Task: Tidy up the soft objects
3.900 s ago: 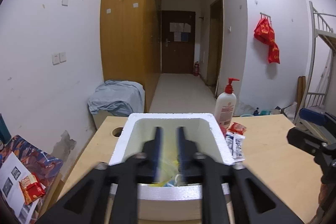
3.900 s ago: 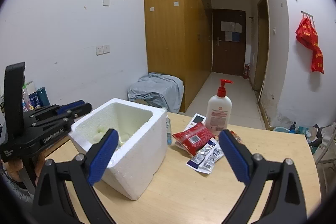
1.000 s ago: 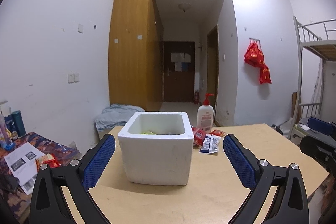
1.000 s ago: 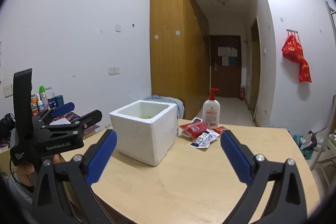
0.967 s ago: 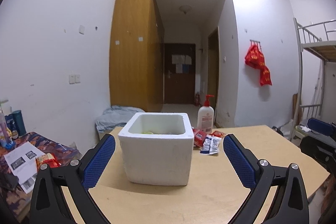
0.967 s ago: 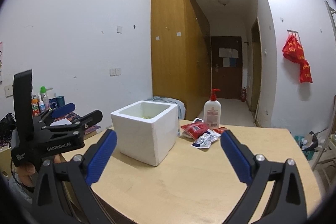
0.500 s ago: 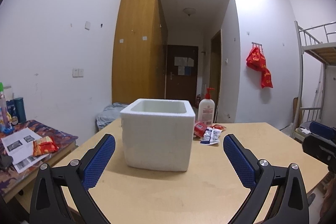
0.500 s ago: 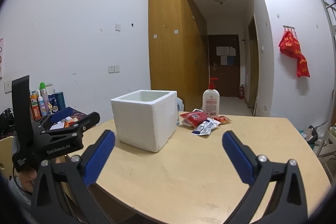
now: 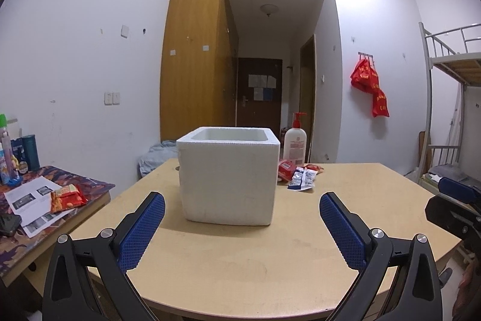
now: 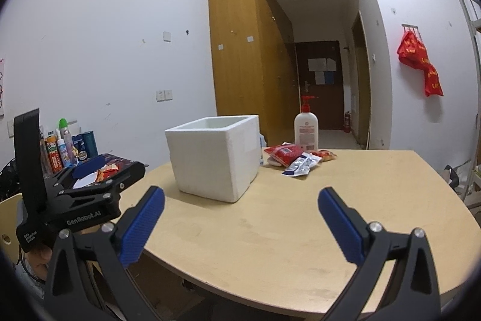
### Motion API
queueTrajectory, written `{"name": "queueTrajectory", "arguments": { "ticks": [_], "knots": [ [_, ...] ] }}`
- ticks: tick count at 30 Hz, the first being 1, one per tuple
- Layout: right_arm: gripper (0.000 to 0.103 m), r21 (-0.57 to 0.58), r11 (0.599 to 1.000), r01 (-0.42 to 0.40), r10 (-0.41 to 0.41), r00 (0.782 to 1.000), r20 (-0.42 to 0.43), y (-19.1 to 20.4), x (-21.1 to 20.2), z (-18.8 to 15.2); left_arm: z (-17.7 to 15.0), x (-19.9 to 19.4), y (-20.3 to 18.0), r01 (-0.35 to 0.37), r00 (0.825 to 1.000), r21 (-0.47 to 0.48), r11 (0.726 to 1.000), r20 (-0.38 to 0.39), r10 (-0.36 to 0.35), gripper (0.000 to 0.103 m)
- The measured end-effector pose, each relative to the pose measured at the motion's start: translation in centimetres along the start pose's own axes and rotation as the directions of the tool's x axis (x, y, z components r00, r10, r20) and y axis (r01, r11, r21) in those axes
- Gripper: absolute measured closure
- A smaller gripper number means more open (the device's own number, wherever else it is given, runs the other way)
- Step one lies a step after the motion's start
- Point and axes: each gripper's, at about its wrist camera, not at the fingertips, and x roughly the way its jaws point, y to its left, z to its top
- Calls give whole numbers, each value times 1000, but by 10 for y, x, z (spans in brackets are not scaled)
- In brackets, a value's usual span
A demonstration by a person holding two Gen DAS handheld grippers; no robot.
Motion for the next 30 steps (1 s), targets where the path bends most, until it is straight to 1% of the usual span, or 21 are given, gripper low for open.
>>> {"name": "queueTrajectory", "arguments": {
  "ticks": [7, 18, 30],
  "knots": [
    [0, -2, 1000, 1, -1, 1000, 7, -1, -2, 0, 4, -6, 3, -6, 1000, -9, 1000, 19, 6, 0],
    [0, -4, 1000, -10, 10, 1000, -12, -2, 3, 0, 3, -3, 2, -15, 1000, 2, 1000, 5, 15, 0],
    [0, -4, 1000, -7, 7, 1000, -13, -2, 0, 2, 2, -7, -2, -9, 1000, 18, 1000, 18, 9, 0]
  ]
}}
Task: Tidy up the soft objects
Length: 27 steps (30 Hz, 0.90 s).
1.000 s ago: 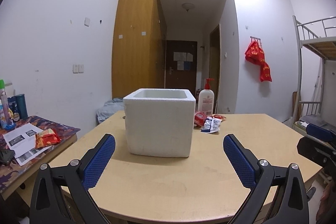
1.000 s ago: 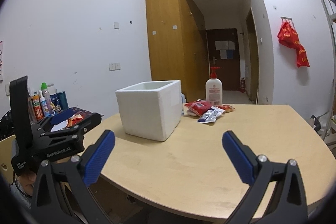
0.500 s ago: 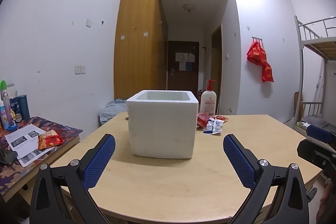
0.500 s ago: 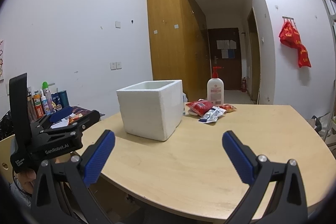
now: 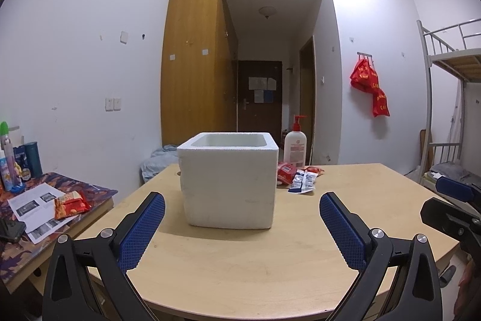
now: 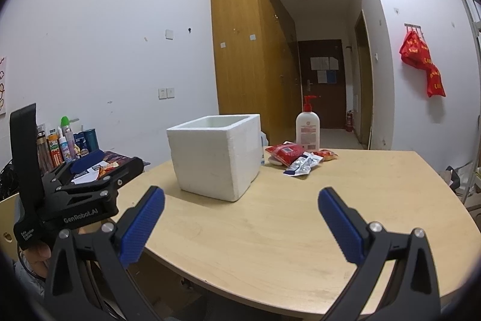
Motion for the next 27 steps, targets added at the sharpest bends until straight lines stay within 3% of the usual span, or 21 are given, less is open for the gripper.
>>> {"name": "queueTrajectory", "arguments": {
  "ticks": [27],
  "knots": [
    [0, -1, 1000, 1, -1, 1000, -10, -1, 0, -3, 2, -3, -1, -6, 1000, 1, 1000, -2, 6, 0]
  ]
}}
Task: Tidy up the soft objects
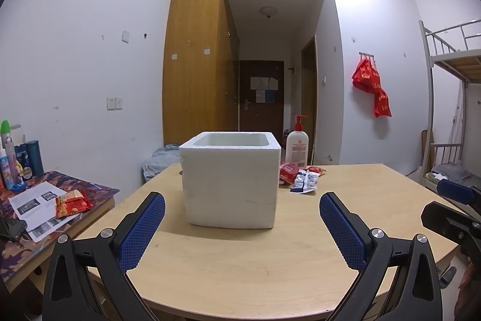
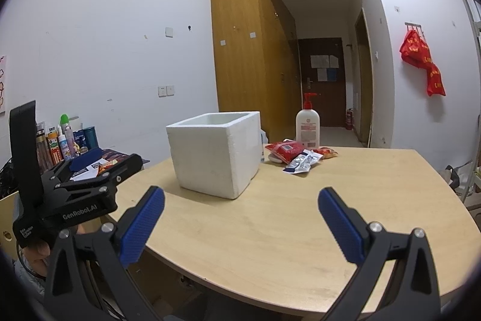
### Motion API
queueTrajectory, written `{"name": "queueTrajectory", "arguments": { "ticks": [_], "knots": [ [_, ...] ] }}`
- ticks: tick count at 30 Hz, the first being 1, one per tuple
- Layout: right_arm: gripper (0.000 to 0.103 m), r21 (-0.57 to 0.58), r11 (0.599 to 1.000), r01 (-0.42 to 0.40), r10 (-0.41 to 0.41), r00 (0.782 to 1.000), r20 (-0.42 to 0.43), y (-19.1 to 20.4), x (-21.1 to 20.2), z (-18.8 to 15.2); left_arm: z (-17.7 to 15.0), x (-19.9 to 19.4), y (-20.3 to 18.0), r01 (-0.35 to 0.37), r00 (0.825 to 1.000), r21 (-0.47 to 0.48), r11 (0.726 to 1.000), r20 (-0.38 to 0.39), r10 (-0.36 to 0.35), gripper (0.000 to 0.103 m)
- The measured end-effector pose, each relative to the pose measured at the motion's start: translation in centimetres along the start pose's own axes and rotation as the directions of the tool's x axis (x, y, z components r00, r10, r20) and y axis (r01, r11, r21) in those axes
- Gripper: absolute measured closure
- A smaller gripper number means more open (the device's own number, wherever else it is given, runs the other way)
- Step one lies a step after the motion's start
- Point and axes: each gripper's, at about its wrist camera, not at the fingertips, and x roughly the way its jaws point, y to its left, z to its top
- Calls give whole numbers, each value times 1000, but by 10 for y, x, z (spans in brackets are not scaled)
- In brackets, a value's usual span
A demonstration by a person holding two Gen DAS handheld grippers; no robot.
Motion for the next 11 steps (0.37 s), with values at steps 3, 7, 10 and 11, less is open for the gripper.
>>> {"name": "queueTrajectory", "arguments": {
  "ticks": [3, 7, 10, 11],
  "knots": [
    [0, 0, 1000, -2, 2, 1000, -4, 0, 1, 0, 0, 0, 0, 0, 1000, -1, 1000, -2, 0, 0],
    [0, -2, 1000, -4, 4, 1000, -10, 0, 1, 0, 1, -1, 2, 1, 1000, -1, 1000, -4, -1, 0],
    [0, -3, 1000, -7, 7, 1000, -14, 0, 1, -1, 1, 0, 2, -3, 1000, 0, 1000, -2, 3, 0],
    [0, -4, 1000, -6, 6, 1000, -15, 0, 1, -1, 1, 0, 2, -6, 1000, -4, 1000, -2, 6, 0]
  ]
}}
